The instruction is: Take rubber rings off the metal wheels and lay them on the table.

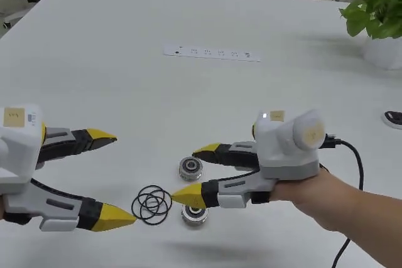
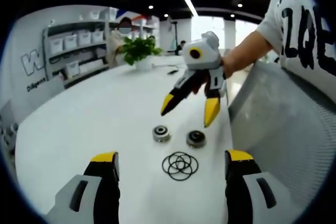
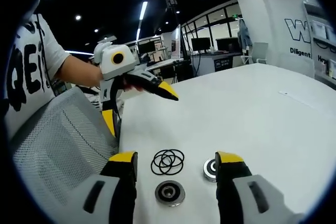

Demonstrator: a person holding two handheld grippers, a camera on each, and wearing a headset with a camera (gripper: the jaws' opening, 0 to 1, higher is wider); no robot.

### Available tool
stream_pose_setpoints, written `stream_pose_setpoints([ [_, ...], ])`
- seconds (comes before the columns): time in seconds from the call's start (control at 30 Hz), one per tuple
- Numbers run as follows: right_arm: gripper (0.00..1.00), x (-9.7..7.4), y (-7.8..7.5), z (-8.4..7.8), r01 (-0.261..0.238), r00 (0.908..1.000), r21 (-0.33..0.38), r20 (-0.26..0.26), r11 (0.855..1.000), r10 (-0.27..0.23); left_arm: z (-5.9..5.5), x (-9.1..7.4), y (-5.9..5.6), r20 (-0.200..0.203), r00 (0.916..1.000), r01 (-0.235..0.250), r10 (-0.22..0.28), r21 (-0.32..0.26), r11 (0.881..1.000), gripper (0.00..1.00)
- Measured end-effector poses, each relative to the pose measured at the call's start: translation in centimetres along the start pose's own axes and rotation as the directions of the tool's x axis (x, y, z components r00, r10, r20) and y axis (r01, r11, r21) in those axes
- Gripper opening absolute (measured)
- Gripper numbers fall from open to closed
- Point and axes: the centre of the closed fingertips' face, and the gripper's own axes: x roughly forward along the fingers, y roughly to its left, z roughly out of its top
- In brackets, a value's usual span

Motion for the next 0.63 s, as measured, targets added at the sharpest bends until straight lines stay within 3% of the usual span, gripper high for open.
stream_pose_setpoints([
  [0.27, 0.66, -1.1, -0.7, -0.2, 0.025, 0.9997, -0.037, -0.002, 0.999, -0.025, 0.1, -0.4, 0.2, 0.000, 1.0000, -0.008, 0.008, 0.000, 1.000, 0.84],
  [0.63, 0.72, -2.6, -1.3, -0.9, 0.052, 0.9985, -0.059, -0.012, 0.997, -0.053, 0.4, -0.5, 0.5, 0.002, 0.9999, -0.015, 0.015, 0.000, 1.000, 0.85],
])
